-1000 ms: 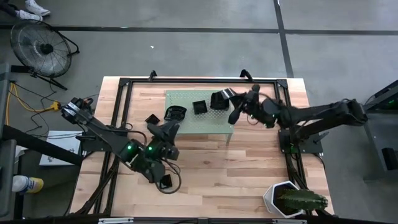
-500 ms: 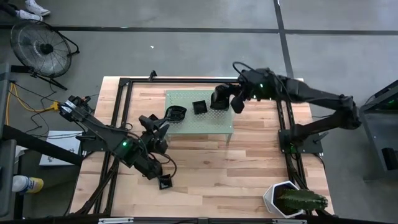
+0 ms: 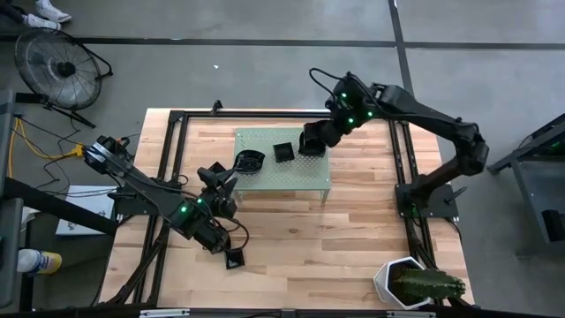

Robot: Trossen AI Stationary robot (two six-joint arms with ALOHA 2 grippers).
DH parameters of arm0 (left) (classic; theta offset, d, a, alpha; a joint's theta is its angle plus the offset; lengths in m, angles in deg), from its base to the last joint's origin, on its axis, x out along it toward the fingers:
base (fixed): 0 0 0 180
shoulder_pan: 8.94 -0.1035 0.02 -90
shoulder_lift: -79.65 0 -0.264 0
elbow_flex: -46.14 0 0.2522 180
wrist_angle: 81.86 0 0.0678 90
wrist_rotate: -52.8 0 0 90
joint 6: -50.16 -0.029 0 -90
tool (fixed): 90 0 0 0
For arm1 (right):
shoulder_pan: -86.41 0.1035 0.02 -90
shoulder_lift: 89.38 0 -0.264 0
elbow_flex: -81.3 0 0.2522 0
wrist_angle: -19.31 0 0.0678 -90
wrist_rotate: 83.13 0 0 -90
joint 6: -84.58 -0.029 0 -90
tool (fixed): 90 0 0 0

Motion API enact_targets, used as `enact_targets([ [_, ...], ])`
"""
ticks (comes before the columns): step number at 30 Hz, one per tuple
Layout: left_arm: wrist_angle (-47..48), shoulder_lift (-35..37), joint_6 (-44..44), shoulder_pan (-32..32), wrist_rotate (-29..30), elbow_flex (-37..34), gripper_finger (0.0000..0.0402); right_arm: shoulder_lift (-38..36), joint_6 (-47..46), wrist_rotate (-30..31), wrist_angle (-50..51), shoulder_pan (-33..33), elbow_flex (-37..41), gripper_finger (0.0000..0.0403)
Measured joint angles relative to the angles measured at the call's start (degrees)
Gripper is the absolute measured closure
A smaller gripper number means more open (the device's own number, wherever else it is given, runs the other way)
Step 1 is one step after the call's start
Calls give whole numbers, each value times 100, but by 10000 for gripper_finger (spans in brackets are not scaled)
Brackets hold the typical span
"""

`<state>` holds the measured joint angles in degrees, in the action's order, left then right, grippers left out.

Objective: Pick & Place Mini shaped plates
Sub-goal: Stack the distorted square plate on top of the other distorted square plates on the shelf

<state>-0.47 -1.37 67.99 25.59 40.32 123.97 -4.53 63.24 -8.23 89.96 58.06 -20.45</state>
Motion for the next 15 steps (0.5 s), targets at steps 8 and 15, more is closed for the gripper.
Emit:
enact_targets([
  [8,-14,0,359,1,-63,-418,237,362,-187,-501,255,-393,2,401],
  [15,-182,-2,392,0,-220,-671,237,407,-288,-840,425,-494,2,399],
])
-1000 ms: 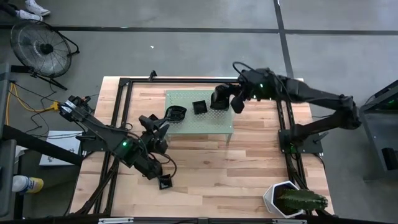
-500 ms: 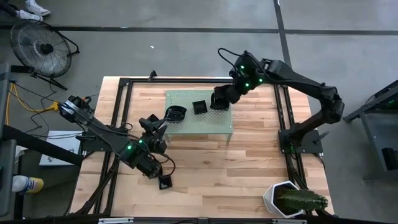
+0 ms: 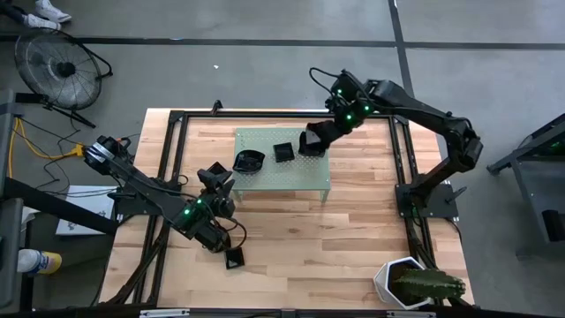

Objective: Pick & Place Mini shaped plates
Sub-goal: Stack the distorted square plate on top of the other distorted square plates on the shelf

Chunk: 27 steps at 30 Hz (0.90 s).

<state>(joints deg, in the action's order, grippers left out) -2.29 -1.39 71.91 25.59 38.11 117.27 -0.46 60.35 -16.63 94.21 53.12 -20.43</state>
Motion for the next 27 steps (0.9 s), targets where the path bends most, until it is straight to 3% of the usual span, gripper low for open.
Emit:
enact_targets([
  [27,8,-2,313,-1,-300,-85,237,-4,-406,-149,-271,152,501,392],
])
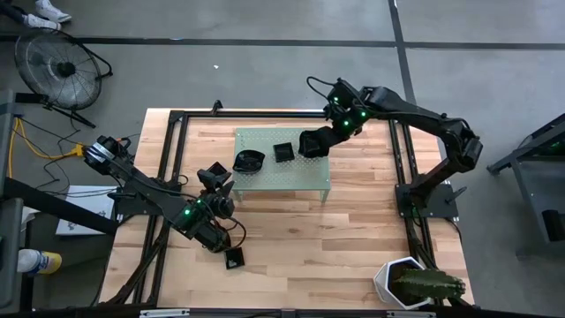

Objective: Pick & Place Mini shaped plates
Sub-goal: Stack the distorted square plate on top of the other distorted square plates on the shelf, then stack the square plate on top of the other square plates on the shelf

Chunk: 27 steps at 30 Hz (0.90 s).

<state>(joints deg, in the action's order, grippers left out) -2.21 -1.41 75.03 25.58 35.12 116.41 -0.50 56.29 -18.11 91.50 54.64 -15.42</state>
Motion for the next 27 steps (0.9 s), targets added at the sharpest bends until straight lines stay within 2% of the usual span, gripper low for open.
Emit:
enact_targets([
  [8,-2,0,6,0,-4,0,237,0,21,164,-2,0,0,375],
  [19,-2,0,10,0,-11,0,237,0,293,152,5,-4,0,322],
  [27,22,-2,134,-2,-179,4,237,-19,764,-117,473,-9,-318,309],
])
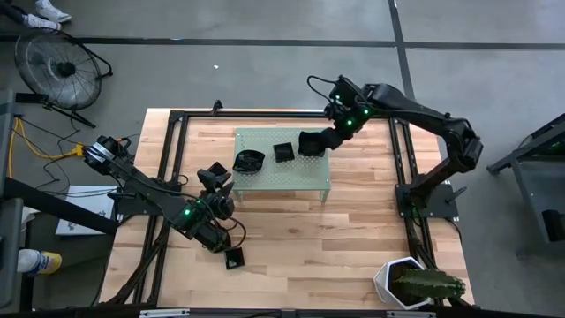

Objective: Pick & Place Mini shaped plates
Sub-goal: Stack the square plate on top of the other square plates on the shelf

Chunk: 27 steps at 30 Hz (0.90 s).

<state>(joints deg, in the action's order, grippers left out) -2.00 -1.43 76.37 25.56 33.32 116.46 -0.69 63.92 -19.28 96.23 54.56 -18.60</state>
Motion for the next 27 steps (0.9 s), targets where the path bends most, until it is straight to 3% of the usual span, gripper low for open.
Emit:
enact_targets([
  [8,580,64,733,-73,-33,0,237,-347,214,88,89,0,-587,308],
  [13,963,236,1173,-510,-414,0,237,-815,570,264,45,44,-756,308],
  [22,1123,402,423,-1804,-1248,2,237,-1890,920,2034,104,748,-705,308],
  [27,1122,742,-229,-2373,-1770,0,237,-2601,788,2811,-210,1348,41,308],
])
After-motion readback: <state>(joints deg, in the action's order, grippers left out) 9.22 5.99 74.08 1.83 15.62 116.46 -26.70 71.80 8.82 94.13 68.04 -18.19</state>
